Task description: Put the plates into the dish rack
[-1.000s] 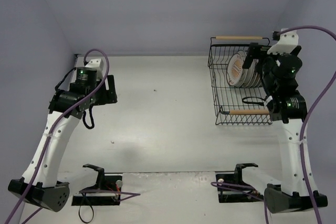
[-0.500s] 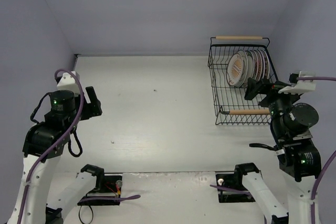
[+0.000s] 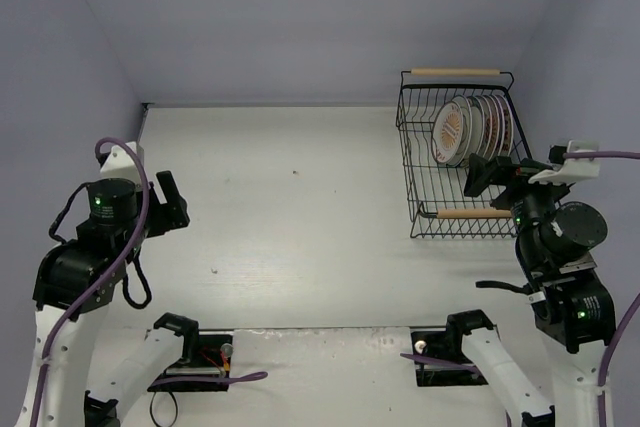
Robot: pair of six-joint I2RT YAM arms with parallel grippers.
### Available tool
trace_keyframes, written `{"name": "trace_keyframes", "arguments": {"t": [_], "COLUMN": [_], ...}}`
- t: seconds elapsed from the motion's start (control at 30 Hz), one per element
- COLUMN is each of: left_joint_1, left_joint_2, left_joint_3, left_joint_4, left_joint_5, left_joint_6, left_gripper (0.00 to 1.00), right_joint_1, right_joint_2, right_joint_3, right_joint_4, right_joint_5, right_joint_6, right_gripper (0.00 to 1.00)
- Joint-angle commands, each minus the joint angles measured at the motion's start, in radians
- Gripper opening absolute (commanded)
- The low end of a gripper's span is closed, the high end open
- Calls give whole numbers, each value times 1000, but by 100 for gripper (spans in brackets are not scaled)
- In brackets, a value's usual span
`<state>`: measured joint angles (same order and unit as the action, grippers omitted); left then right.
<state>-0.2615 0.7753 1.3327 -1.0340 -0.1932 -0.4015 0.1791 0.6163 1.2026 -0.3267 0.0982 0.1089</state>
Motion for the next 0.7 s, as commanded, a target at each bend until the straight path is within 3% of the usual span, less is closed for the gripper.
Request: {"name": "trace_keyframes", "arguments": {"t": [0.0, 0.67], "left_joint_1": [1, -1], "left_joint_2": [10, -18], "left_joint_3": [68, 111], "left_joint_4": [6, -23], "left_joint_5": [-25, -49], "left_joint_6": [-10, 9], "left_gripper": [72, 72], "right_joint_1": [11, 22], "right_joint_2": [-6, -29], "right_joint_3": [31, 60], "right_joint_4": [58, 44], "right_joint_5": [28, 26], "right_joint_6": [-9, -28], "right_gripper": [100, 100]}}
